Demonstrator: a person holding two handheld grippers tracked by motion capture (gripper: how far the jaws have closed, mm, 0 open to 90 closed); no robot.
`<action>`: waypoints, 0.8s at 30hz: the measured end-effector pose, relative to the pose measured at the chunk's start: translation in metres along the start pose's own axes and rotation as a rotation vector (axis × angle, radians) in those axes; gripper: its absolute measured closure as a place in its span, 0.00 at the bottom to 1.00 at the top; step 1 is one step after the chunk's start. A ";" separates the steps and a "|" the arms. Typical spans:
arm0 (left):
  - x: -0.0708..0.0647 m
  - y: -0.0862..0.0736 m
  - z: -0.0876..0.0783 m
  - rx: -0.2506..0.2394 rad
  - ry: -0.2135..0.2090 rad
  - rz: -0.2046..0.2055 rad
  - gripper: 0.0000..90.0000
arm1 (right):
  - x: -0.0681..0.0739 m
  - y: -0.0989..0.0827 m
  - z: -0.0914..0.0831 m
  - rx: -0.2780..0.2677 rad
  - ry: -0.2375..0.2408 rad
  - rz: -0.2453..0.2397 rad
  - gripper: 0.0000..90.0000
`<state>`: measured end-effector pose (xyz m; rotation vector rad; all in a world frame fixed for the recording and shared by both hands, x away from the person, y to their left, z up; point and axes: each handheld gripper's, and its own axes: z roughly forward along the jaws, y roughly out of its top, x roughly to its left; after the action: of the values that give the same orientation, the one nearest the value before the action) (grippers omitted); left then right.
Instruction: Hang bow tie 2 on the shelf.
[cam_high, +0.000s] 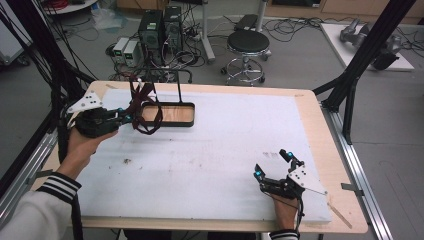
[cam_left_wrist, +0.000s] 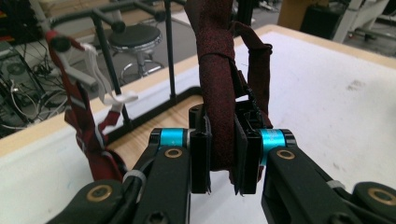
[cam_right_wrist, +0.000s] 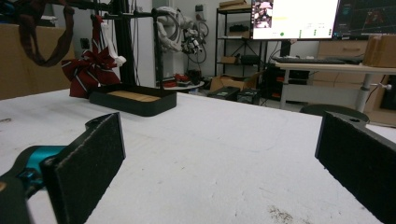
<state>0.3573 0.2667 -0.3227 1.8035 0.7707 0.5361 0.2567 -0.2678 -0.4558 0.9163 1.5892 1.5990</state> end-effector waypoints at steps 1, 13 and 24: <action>-0.001 0.003 0.004 -0.020 0.007 -0.007 0.88 | 0.000 0.000 0.000 0.001 0.000 0.001 0.01; -0.002 0.018 0.034 -0.082 0.032 -0.037 0.88 | 0.000 0.000 0.000 -0.001 -0.001 -0.010 0.01; 0.000 0.024 0.055 -0.112 0.095 -0.060 0.88 | 0.000 0.000 0.000 -0.003 0.000 -0.010 0.01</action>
<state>0.4010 0.2251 -0.3191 1.6564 0.8409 0.6170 0.2567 -0.2678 -0.4560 0.9059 1.5886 1.5939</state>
